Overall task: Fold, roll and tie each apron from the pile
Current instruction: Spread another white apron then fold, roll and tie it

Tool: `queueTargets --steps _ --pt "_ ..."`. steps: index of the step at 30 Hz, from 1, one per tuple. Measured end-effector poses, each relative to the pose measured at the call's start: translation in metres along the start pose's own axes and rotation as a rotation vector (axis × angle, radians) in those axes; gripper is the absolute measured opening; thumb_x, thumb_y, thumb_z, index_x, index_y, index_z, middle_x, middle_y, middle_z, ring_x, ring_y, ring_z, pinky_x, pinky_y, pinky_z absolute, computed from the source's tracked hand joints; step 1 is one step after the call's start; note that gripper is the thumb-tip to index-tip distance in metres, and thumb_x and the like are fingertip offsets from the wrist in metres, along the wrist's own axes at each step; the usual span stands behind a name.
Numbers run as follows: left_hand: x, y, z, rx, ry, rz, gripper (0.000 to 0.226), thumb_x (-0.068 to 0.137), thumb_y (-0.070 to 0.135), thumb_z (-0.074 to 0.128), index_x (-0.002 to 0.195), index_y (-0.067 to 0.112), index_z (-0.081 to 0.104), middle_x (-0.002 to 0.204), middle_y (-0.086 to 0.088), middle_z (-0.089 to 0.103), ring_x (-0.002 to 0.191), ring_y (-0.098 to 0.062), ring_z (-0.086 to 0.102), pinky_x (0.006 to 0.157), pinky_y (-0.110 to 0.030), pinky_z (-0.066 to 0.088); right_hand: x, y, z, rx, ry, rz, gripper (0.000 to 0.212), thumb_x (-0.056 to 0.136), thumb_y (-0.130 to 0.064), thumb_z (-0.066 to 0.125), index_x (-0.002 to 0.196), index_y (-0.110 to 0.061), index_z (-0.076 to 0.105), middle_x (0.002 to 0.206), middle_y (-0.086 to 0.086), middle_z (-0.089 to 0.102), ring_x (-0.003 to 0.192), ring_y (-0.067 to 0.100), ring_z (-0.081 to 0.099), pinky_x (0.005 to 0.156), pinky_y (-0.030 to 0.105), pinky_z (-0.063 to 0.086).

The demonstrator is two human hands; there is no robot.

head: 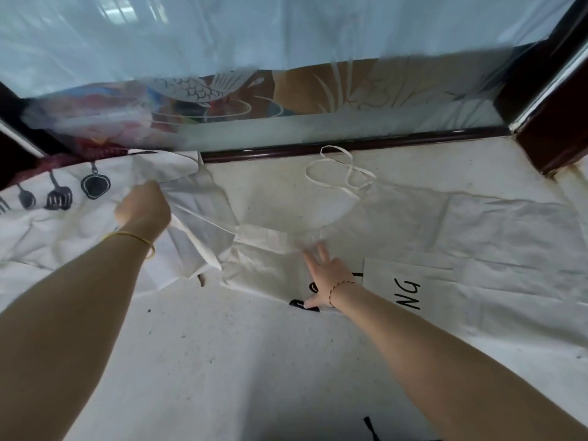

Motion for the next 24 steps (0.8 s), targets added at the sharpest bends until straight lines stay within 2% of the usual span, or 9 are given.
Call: queueTargets --steps 4,6,8,12,14,18,21,22,24 --pt "0.036 -0.015 -0.001 -0.623 -0.173 -0.126 0.038 0.093 0.003 0.048 0.131 -0.004 0.049 0.129 -0.019 0.055 0.115 -0.03 0.058 0.07 -0.018 0.051 0.004 0.0 0.0 0.019 -0.059 0.034 0.126 0.064 -0.049 0.082 0.15 -0.024 -0.006 0.154 0.014 -0.022 0.117 0.038 0.047 0.094 0.037 0.046" --pt "0.048 -0.022 -0.008 -0.771 -0.117 -0.194 0.041 0.09 0.015 0.049 0.128 0.0 0.053 0.126 -0.019 0.058 0.113 -0.031 0.06 0.081 -0.026 0.055 0.004 -0.001 -0.001 0.02 -0.063 0.042 0.126 0.064 -0.049 0.082 0.15 -0.024 -0.006 0.154 0.014 -0.022 0.117 0.038 0.047 0.093 0.036 0.045" --pt "0.051 -0.024 -0.03 -0.627 0.061 -0.164 0.042 0.087 0.025 0.047 0.118 0.0 0.06 0.121 -0.027 0.056 0.112 -0.041 0.054 0.096 -0.04 0.047 0.004 0.0 0.0 0.013 -0.066 0.048 0.125 0.064 -0.05 0.081 0.15 -0.025 -0.006 0.154 0.013 -0.022 0.118 0.037 0.047 0.094 0.036 0.045" --pt "0.027 0.011 -0.075 -0.263 0.34 0.124 0.034 0.082 0.01 0.05 0.114 0.008 0.064 0.139 -0.02 0.043 0.124 -0.04 0.039 0.108 -0.042 0.025 0.005 0.001 0.003 0.013 -0.072 0.053 0.125 0.064 -0.052 0.08 0.15 -0.026 -0.007 0.154 0.013 -0.024 0.12 0.037 0.046 0.097 0.036 0.045" --pt "0.014 0.033 -0.087 -0.206 0.413 0.268 0.036 0.08 0.005 0.05 0.111 0.013 0.065 0.142 -0.013 0.042 0.124 -0.036 0.04 0.107 -0.042 0.02 0.005 0.0 0.003 0.01 -0.069 0.045 0.125 0.065 -0.052 0.08 0.151 -0.025 -0.007 0.153 0.014 -0.025 0.121 0.038 0.046 0.099 0.036 0.044" --pt "-0.028 0.087 -0.101 -0.224 0.484 0.534 0.036 0.075 -0.004 0.048 0.103 0.01 0.066 0.121 -0.016 0.055 0.113 -0.038 0.046 0.097 -0.045 0.029 0.004 0.0 0.003 0.073 -0.081 -0.008 0.122 0.069 -0.048 0.079 0.151 -0.026 -0.009 0.154 0.012 -0.026 0.129 0.036 0.041 0.102 0.037 0.043" --pt "-0.079 0.15 -0.078 -0.212 0.369 0.842 0.04 0.065 -0.005 0.047 0.099 0.008 0.066 0.108 -0.016 0.059 0.101 -0.041 0.052 0.085 -0.044 0.037 -0.002 0.01 -0.013 0.413 -0.003 -0.087 0.093 0.085 -0.031 0.069 0.152 -0.017 0.006 0.159 0.012 -0.003 0.142 0.028 0.023 0.114 0.035 0.026" --pt "-0.102 0.172 -0.064 -0.205 0.318 0.952 0.04 0.062 -0.005 0.051 0.096 0.009 0.067 0.105 -0.016 0.061 0.094 -0.04 0.055 0.082 -0.043 0.039 -0.005 0.021 -0.023 0.605 0.058 -0.047 0.076 0.09 -0.025 0.062 0.151 -0.012 0.017 0.155 0.014 0.017 0.139 0.027 0.029 0.112 0.035 0.027" --pt "-0.154 0.211 -0.04 -0.187 0.268 1.163 0.043 0.056 -0.009 0.063 0.094 0.009 0.069 0.101 -0.014 0.064 0.085 -0.036 0.06 0.076 -0.039 0.046 -0.016 0.055 -0.029 1.201 0.161 0.153 0.045 0.098 -0.02 0.048 0.14 -0.005 0.039 0.122 0.011 0.054 0.105 0.028 0.058 0.088 0.037 0.049"
Point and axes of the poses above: each hand's wrist, its own x-axis towards the middle knuckle, its own z-axis out of the palm, y = z × x, the point moved 10 cm from there along x, towards the middle knuckle
